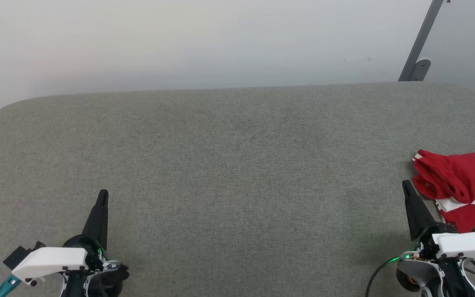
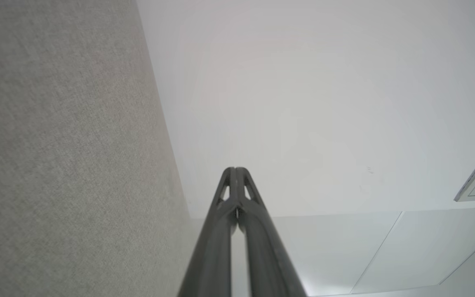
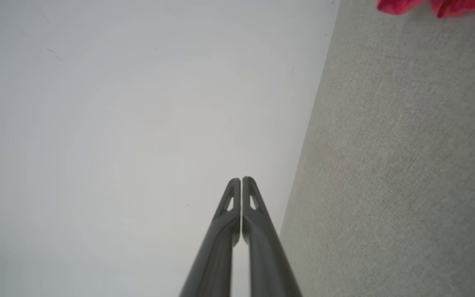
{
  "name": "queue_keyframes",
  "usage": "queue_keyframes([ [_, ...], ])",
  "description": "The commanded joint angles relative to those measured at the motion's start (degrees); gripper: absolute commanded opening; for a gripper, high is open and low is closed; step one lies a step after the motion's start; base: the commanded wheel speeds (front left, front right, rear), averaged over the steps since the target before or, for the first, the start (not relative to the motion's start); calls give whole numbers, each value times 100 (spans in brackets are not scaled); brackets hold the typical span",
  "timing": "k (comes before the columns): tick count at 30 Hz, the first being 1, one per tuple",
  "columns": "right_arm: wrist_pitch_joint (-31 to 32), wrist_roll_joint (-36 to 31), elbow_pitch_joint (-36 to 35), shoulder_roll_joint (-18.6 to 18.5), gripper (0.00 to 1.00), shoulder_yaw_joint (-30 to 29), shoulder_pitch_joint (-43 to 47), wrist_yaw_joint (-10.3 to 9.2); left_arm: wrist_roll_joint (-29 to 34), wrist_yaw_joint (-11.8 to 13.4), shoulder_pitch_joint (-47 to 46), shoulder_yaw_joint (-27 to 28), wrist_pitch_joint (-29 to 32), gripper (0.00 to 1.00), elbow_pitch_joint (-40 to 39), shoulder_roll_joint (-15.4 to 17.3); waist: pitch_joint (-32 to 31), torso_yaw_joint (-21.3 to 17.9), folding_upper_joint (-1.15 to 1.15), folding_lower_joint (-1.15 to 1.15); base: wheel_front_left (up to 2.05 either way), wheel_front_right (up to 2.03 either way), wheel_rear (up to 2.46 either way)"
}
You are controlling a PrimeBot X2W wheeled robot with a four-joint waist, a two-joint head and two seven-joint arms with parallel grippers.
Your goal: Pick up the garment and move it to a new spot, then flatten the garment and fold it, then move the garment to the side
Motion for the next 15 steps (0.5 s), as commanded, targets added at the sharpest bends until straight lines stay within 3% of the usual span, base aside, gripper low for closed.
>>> queue_keyframes([
  [1,26,114,34,-2,0,-15,-94,-2,-76,12,-99,24,39,0,10,-19,-5,-3,0,0,0,0,0],
  [15,35,134,38,7,0,-25,-80,-2,-79,11,-106,44,56,0,14,-39,-11,-5,0,0,0,0,0],
])
